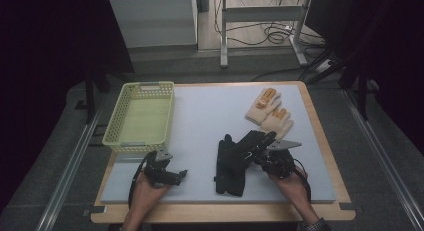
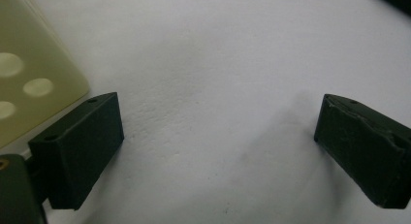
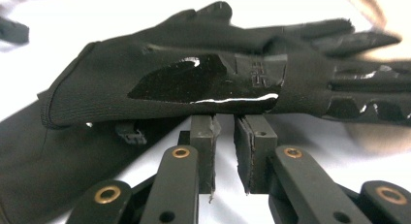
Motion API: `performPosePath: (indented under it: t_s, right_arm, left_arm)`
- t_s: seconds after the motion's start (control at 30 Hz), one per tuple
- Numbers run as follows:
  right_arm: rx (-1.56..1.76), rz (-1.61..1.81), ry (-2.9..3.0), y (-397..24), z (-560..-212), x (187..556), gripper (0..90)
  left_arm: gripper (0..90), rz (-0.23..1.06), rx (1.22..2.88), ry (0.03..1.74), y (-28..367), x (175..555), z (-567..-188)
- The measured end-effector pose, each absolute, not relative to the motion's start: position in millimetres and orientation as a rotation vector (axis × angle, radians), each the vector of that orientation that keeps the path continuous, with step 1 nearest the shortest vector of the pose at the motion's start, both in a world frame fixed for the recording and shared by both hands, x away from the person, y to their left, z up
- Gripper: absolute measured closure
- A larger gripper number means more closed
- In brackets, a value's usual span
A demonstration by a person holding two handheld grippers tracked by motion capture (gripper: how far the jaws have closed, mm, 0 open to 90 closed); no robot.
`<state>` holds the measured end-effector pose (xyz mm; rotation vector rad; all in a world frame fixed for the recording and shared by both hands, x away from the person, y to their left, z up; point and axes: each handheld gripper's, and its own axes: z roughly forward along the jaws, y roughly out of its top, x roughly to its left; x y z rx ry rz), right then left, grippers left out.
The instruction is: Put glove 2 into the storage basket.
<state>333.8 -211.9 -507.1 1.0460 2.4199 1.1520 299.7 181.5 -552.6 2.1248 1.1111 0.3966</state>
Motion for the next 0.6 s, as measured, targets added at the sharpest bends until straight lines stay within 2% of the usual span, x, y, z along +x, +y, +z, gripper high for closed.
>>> performPosePath:
  t_s: [0.33, 0.6]
  right_arm:
    - [0.962, 1.135, 2.402, -177, -471, 371, 76.7]
    - [0.955, 1.121, 2.427, -136, -469, 410, 75.3]
  left_arm:
    - [3.8, 0.399, 2.125, 1.11, 182, 300, -553]
    - [3.8, 0.397, 2.125, 1.111, 182, 300, -553]
